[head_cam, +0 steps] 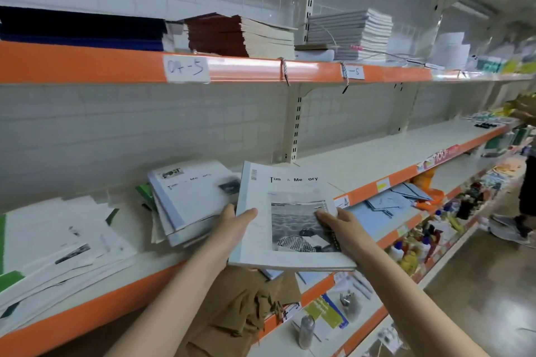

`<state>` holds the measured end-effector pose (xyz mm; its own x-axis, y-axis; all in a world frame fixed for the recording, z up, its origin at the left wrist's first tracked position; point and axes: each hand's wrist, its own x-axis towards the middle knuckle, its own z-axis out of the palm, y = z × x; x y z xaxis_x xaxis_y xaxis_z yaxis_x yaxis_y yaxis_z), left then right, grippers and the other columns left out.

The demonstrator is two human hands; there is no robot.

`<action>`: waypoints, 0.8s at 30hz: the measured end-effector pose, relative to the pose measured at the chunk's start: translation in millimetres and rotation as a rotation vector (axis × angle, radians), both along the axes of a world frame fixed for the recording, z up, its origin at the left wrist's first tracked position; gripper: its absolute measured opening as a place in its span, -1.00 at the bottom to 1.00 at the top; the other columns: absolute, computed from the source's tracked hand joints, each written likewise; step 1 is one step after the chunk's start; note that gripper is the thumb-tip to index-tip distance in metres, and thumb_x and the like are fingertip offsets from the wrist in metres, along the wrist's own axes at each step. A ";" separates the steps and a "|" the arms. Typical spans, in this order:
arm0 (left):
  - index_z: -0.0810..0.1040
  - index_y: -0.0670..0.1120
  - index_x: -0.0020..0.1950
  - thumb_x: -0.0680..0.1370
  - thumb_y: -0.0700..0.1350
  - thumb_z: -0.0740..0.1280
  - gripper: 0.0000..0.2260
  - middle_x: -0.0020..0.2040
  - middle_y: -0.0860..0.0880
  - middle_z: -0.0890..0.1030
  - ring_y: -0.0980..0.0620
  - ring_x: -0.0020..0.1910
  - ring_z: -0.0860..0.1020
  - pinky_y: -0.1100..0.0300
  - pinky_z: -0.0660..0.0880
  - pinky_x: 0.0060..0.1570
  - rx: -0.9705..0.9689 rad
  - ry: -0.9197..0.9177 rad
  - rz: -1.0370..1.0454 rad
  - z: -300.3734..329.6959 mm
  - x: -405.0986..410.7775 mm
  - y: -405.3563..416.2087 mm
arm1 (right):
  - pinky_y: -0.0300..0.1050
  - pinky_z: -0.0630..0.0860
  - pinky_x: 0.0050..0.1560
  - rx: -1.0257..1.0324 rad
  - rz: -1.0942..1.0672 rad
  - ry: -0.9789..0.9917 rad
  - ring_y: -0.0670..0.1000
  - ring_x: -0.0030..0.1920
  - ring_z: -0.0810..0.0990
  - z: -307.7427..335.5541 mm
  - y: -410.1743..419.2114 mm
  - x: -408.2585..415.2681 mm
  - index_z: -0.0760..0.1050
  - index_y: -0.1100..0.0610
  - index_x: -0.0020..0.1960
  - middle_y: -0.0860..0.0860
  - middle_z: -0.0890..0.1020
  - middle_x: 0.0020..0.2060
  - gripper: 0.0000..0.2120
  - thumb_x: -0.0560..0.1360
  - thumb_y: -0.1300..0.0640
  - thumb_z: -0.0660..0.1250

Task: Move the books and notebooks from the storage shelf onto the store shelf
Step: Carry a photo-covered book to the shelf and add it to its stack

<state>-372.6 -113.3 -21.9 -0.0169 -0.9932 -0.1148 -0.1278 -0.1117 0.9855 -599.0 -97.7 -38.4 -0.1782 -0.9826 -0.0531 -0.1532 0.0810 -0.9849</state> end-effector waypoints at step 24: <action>0.47 -0.20 0.22 0.54 -0.05 0.33 -0.68 0.05 -0.17 0.61 -0.12 -0.04 0.61 0.15 0.51 -0.20 0.029 0.035 -0.041 -20.2 -202.3 -178.6 | -0.25 0.44 -0.46 0.010 -0.019 0.050 -0.09 -0.52 0.54 14.2 -137.5 -192.9 0.49 0.27 -0.14 0.02 0.58 -0.44 -0.74 0.58 0.08 0.26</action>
